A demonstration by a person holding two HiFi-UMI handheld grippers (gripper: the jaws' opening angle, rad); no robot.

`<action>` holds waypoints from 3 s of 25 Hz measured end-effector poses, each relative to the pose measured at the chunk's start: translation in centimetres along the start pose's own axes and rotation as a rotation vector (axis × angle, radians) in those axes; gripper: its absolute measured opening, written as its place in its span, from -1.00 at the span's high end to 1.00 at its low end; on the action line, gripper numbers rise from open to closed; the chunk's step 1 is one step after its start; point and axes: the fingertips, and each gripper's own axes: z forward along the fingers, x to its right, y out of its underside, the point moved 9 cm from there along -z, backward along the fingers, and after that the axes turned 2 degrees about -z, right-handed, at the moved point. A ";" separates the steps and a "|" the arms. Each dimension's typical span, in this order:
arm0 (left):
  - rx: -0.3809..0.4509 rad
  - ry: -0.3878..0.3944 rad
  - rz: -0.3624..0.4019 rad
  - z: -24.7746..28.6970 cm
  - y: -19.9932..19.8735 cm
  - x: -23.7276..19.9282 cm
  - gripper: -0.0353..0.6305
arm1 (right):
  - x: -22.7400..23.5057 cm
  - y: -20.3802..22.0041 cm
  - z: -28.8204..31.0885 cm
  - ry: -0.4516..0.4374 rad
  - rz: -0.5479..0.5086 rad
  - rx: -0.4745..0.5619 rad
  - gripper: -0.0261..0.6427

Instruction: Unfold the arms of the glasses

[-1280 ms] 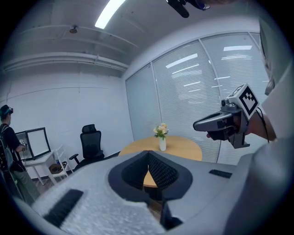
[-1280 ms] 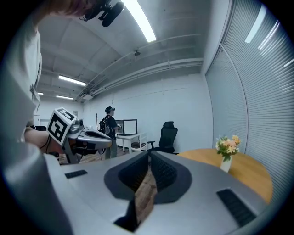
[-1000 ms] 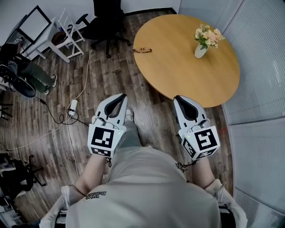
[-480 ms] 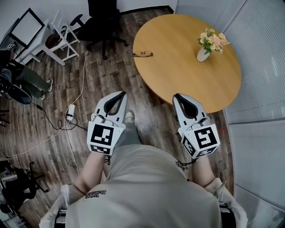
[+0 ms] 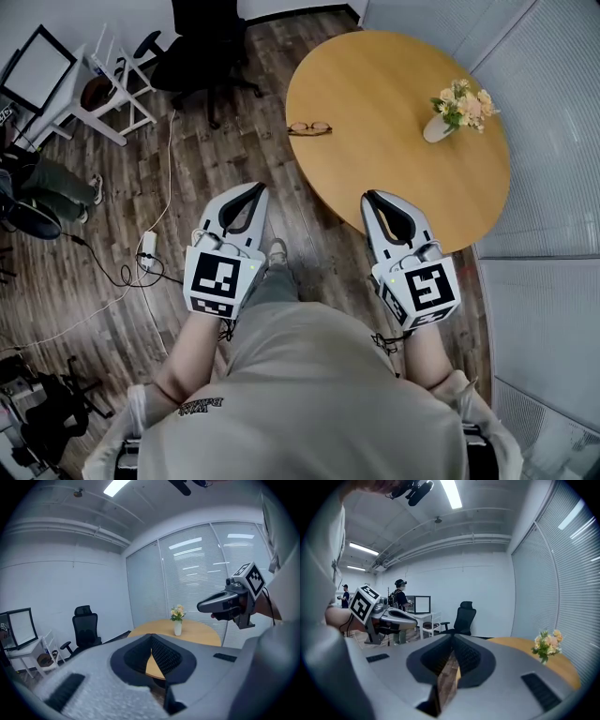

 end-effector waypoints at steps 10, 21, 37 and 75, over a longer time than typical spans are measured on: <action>-0.011 0.051 -0.001 4.2 -0.1 -8.4 0.82 | 0.8 -2.2 8.4 0.064 0.019 -0.039 0.80; 0.013 0.111 0.016 8.8 -1.1 -14.1 0.82 | 2.4 -3.8 15.2 0.125 0.031 -0.046 0.80; -0.029 0.145 0.014 13.8 -2.7 -13.0 0.82 | 7.1 -3.5 16.1 0.139 0.059 -0.044 0.80; -0.586 0.309 0.315 34.9 12.5 -7.3 0.59 | 17.8 3.5 19.5 0.118 0.176 -0.155 0.80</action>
